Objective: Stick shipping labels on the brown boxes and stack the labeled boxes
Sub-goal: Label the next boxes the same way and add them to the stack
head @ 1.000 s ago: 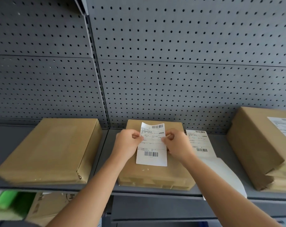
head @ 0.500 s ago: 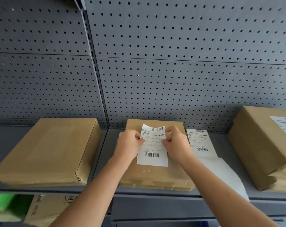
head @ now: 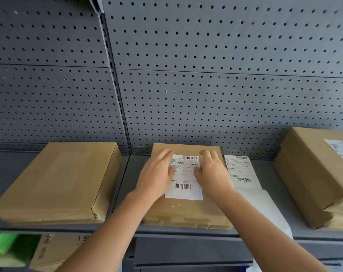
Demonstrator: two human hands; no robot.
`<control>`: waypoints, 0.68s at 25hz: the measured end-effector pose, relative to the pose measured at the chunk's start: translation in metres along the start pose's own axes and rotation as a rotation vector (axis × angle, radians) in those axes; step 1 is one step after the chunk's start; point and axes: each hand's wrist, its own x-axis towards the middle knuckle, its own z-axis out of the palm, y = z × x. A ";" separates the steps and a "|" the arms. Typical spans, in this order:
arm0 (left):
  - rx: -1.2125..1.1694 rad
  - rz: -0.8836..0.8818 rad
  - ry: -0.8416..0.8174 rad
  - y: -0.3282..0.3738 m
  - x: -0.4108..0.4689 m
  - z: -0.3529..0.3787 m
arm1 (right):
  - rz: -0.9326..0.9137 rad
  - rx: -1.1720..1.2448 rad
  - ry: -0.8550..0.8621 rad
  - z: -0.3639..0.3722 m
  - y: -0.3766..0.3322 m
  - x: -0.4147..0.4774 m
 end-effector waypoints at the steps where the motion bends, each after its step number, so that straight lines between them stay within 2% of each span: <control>1: 0.010 0.062 -0.038 0.000 0.002 0.000 | -0.075 -0.039 0.028 0.003 0.000 0.000; 4: 0.070 0.151 -0.219 -0.001 0.009 0.004 | -0.243 -0.093 -0.036 0.014 -0.003 0.002; 7: 0.140 0.144 -0.326 -0.005 0.011 0.008 | -0.267 -0.158 -0.168 0.026 -0.003 0.002; 10: 0.159 0.135 -0.315 -0.009 0.011 0.009 | -0.241 -0.196 -0.216 0.027 0.001 0.001; 17: 0.173 0.058 -0.321 -0.021 0.007 0.001 | -0.077 -0.187 -0.206 0.013 0.025 -0.004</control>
